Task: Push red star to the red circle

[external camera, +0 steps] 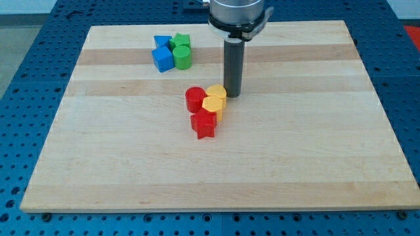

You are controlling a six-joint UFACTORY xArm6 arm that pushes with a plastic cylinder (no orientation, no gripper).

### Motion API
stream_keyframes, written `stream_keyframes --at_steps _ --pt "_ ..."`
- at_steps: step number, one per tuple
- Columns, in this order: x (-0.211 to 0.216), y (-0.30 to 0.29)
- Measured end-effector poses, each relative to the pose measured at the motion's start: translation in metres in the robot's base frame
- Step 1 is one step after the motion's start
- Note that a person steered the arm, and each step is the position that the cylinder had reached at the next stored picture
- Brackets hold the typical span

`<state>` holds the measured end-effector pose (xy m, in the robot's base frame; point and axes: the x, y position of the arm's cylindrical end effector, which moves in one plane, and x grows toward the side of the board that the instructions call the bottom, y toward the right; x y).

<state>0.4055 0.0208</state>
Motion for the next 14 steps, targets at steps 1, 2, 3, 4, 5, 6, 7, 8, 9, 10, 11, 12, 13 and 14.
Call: stream_keyframes --at_steps 1,2,3,4,5,6,7,8,9,10,11,12,13,14 --pt "0.0 -0.003" --pt "0.002 0.005" --pt "0.04 0.049" --pt "0.114 0.044" --pt "0.124 0.001" --pt "0.115 -0.023" --pt "0.114 -0.04" --pt "0.114 -0.059" --pt "0.114 -0.077" --pt "0.114 -0.091" --pt "0.131 -0.094" --pt "0.153 -0.06" --pt "0.146 -0.015" --pt "0.126 0.027"
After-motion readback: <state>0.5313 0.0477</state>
